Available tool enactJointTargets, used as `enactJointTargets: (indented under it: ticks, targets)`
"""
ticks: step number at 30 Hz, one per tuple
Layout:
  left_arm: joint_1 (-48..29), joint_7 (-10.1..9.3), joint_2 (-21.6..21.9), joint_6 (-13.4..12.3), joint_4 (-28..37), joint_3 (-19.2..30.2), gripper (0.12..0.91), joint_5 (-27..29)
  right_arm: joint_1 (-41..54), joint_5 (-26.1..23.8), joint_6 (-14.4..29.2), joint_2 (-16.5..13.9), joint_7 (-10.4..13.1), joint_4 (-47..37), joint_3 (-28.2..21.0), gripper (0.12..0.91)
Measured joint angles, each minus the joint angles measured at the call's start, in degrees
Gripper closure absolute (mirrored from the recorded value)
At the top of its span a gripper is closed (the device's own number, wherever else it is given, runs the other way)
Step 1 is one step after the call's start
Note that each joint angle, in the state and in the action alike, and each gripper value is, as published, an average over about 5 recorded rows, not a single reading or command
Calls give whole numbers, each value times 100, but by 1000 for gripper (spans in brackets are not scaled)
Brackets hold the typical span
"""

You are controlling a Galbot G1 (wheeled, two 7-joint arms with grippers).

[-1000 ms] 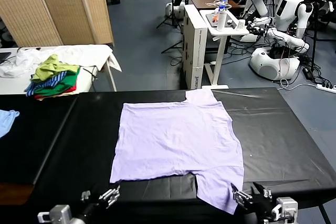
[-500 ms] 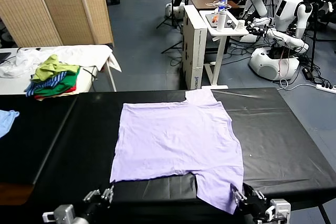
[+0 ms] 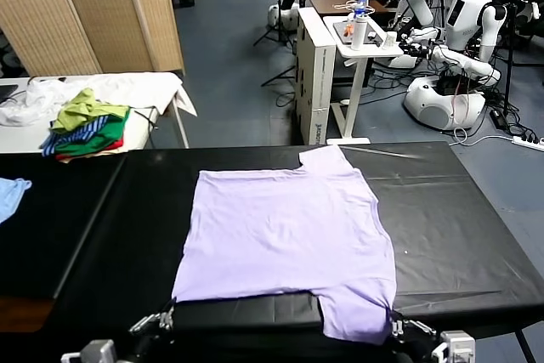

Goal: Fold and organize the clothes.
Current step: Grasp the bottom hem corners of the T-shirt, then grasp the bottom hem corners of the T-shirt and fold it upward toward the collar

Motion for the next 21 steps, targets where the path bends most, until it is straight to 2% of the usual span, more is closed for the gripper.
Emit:
enactJointTargets:
  ticks: [6, 13, 21]
  targets:
    - [-164, 4, -91, -246, 65, -5, 885, 19, 546, 282, 540, -177, -192, -254, 1, 886]
    - [-766, 54, -148, -411, 367, 86, 885, 176, 1544, 423, 761, -370, -126, -897, -298, 886]
    - [-1424, 198, -31, -535, 812, 205, 885, 649, 2639, 275, 933, -431, -105, -1737, -831, 886]
